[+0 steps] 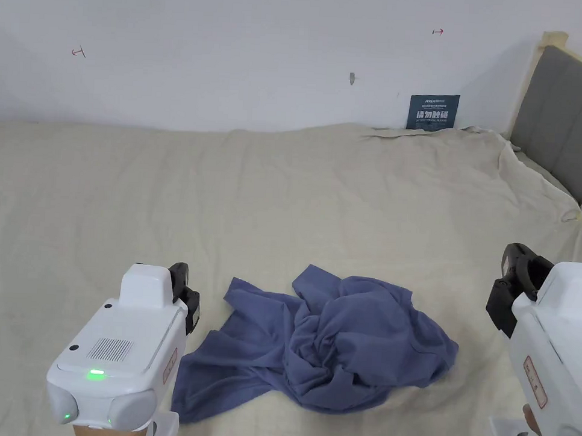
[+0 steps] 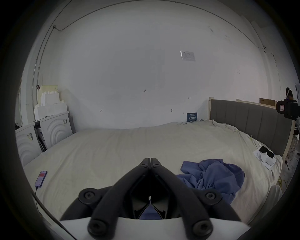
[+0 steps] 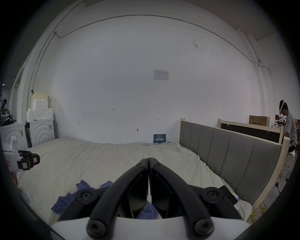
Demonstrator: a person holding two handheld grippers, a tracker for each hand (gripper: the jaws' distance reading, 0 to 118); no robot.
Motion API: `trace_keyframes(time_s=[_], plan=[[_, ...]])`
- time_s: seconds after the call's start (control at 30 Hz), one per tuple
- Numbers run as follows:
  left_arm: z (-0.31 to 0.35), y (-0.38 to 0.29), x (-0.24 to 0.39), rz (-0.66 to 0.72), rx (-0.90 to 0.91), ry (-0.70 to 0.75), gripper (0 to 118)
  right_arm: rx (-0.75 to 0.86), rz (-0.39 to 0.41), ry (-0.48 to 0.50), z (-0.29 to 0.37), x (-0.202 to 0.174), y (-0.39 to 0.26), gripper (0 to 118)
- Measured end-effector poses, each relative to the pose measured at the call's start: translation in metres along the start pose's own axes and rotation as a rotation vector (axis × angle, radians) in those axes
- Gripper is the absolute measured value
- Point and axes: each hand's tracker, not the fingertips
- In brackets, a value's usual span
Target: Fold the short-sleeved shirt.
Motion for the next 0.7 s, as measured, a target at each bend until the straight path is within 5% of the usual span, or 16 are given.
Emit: trace_keyframes(time_s=[0.47, 0.5, 0.57, 0.63, 0.7], plan=[[-0.051, -0.078, -0.027, 0.115, -0.640, -0.032, 5, -0.038, -0.005, 0.021, -0.008, -0.008, -0.009, 0], [-0.055, -0.083, -0.027, 0.123, -0.677, -0.045, 14, -0.040, -0.004, 0.022, -0.008, -0.009, -0.009, 0], [-0.063, -0.095, -0.029, 0.184, -0.744, -0.044, 68, -0.050, -0.002, 0.025, -0.010, -0.010, -0.011, 0], [-0.070, -0.104, -0.029, 0.205, -0.805, -0.049, 105, -0.057, -0.002, 0.027, -0.012, -0.010, -0.015, 0], [-0.074, -0.114, -0.026, 0.208, -0.805, -0.055, 106, -0.063, -0.001, 0.030, -0.014, -0.011, -0.017, 0]])
